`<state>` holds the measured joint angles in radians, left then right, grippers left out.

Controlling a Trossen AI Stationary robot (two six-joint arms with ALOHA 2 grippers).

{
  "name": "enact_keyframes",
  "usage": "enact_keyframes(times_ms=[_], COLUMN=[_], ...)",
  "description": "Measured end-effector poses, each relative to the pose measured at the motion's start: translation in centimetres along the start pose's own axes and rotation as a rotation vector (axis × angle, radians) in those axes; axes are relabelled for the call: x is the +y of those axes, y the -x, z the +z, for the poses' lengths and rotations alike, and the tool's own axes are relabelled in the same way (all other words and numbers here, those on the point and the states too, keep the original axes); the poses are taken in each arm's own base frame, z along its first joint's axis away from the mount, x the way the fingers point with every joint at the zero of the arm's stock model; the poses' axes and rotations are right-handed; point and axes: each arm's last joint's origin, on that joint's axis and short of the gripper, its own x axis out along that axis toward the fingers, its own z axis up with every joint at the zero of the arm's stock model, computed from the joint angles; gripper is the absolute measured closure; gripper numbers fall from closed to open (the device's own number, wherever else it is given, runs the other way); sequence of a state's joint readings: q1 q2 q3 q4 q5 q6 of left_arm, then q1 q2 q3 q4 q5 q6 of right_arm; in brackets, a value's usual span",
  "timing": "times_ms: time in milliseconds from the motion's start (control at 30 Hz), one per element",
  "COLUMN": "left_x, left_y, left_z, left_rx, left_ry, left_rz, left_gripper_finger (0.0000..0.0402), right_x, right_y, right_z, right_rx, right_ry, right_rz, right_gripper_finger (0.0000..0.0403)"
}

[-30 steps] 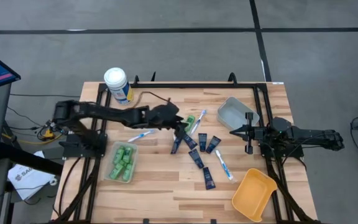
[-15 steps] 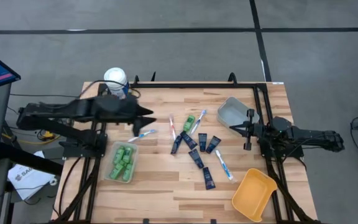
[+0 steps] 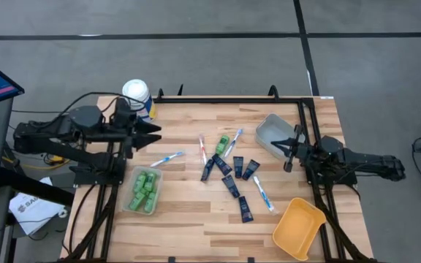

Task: Pick & Place Travel size toiletries
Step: Put the green shampoo bottle into the transparent bin

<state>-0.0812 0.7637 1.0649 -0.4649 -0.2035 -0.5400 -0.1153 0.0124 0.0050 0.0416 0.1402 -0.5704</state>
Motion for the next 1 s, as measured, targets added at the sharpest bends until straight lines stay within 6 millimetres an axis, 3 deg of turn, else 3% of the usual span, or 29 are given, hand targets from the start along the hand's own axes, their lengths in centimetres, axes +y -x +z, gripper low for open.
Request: enact_keyframes(times_ms=[467, 533, 767, 1000], left_x=[-0.9, -0.8, -0.8, -0.7], left_y=[0.6, 0.6, 1.0, 1.6], left_z=[-0.8, -0.8, -0.7, -0.5], left_rx=[0.059, 0.065, 0.053, 0.037], left_ry=[-0.001, -0.003, 0.003, 0.012], left_rz=[-0.071, -0.064, -0.067, -0.077], left_gripper_finger=[0.0192, 0.0192, 0.0192, 0.0192], right_x=[-0.1, 0.0, -1.8, -4.2], right_y=[0.0, 0.0, 1.0, 2.4], right_z=[0.0, 0.5, 3.8, 5.9], right_rx=[-0.013, -0.077, -0.452, -0.695], right_ry=[0.000, -0.142, -0.923, -1.162], right_rz=[0.006, 0.059, 0.101, -0.081], right_gripper_finger=[0.0403, 0.0403, 0.0403, 0.0403])
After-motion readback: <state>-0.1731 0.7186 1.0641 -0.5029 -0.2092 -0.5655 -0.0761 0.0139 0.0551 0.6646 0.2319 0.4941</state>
